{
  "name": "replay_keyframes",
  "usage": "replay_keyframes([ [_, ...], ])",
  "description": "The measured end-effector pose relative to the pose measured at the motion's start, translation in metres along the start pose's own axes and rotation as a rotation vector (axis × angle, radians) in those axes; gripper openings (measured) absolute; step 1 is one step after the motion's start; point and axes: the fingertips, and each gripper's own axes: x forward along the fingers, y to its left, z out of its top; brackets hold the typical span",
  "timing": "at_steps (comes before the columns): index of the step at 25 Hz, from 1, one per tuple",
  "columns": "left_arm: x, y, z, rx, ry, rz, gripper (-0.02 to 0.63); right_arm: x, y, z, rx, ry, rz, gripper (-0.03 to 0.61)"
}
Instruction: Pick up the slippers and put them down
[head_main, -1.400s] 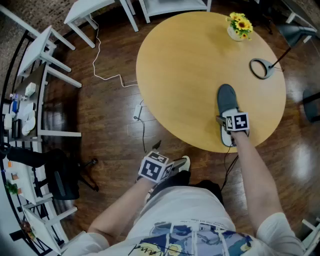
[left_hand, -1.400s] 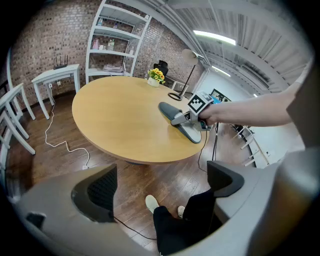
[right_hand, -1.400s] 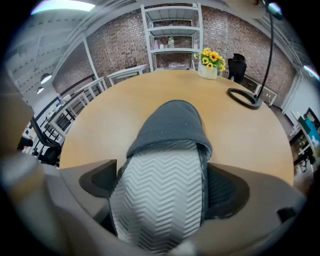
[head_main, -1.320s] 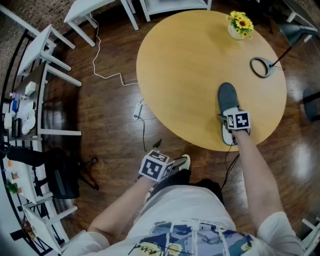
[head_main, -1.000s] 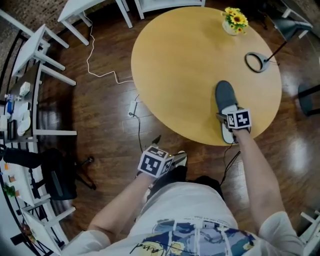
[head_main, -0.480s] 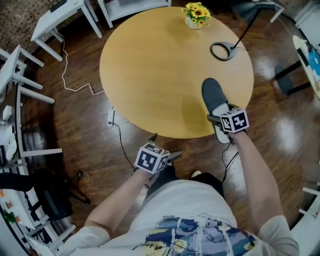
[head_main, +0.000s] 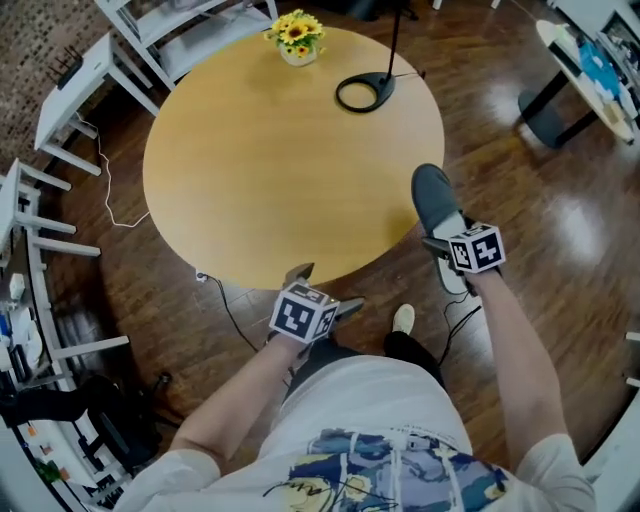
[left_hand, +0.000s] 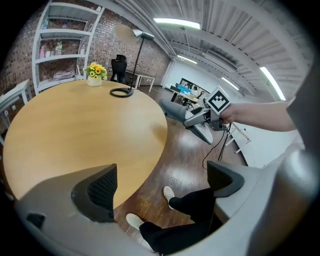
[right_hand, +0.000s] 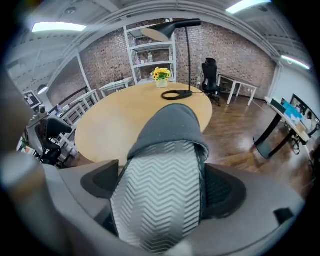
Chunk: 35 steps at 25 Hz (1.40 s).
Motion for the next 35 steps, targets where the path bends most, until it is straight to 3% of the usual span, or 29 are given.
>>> replay_keyframes([
  [7, 0.11, -0.076, 0.029, 0.012, 0.078, 0.041, 0.561, 0.011, -0.149, -0.108, 0.097, 0.012, 0.004, 0.503],
  [12, 0.196, -0.121, 0.025, 0.008, 0.199, 0.049, 0.561, 0.042, -0.248, -0.195, 0.138, 0.077, -0.008, 0.503],
  [16, 0.271, -0.167, 0.036, 0.049, 0.253, 0.03, 0.555, 0.074, -0.324, -0.252, 0.174, 0.091, -0.005, 0.503],
  [19, 0.33, -0.182, 0.03, 0.113, 0.279, -0.003, 0.551, 0.113, -0.357, -0.301, 0.217, 0.077, -0.021, 0.503],
  [22, 0.389, -0.182, -0.013, 0.152, 0.323, -0.045, 0.551, 0.171, -0.354, -0.38, 0.29, 0.095, -0.014, 0.503],
  [28, 0.536, -0.135, -0.165, 0.126, 0.378, -0.067, 0.551, 0.368, -0.349, -0.562, 0.323, 0.133, -0.007, 0.503],
  [35, 0.647, -0.091, -0.282, 0.1, 0.446, -0.096, 0.551, 0.552, -0.352, -0.684, 0.357, 0.127, -0.006, 0.503],
])
